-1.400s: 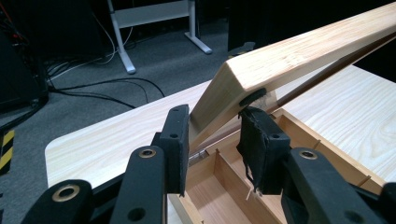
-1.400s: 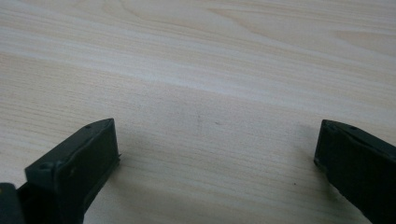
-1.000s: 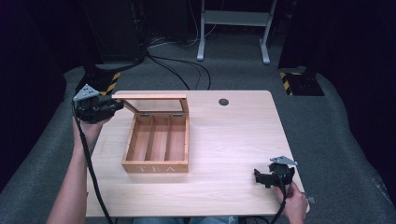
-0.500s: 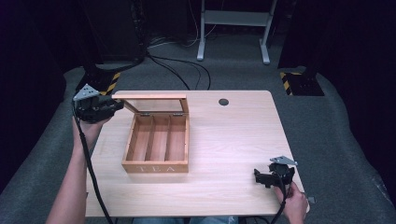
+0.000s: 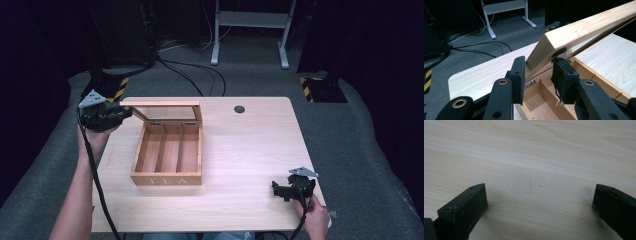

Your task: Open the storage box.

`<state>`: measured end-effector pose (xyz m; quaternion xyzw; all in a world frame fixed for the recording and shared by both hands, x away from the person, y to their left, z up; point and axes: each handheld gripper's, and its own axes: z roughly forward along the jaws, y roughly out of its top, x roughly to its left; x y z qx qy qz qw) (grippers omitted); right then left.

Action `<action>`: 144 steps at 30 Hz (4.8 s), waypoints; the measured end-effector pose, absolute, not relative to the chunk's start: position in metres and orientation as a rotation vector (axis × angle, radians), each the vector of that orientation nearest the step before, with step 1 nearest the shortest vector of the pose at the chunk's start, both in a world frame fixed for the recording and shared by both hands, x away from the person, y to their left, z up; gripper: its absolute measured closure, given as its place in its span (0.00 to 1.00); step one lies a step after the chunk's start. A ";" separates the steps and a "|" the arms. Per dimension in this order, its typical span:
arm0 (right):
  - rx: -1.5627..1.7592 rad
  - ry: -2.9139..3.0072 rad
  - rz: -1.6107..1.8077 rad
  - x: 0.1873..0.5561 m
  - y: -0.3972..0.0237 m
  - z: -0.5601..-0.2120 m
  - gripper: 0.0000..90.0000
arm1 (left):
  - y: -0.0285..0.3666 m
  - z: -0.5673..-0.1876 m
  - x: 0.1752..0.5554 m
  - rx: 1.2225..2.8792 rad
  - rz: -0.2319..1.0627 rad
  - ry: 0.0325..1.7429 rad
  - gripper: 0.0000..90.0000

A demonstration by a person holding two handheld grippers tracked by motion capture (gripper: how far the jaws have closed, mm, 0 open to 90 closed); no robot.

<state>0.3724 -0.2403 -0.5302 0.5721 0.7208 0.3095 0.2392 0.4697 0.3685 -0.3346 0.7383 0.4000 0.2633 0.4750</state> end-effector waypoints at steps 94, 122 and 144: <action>1.567 1.973 0.848 0.372 -0.240 -0.530 0.00 | 0.368 -0.351 0.446 1.796 0.669 0.936 0.67; 1.564 1.976 0.846 0.373 -0.240 -0.530 0.00 | 0.365 -0.403 0.396 1.772 0.702 0.941 0.65; 1.561 1.979 0.845 0.372 -0.241 -0.530 0.00 | 0.366 -0.450 0.375 1.776 0.629 0.977 0.64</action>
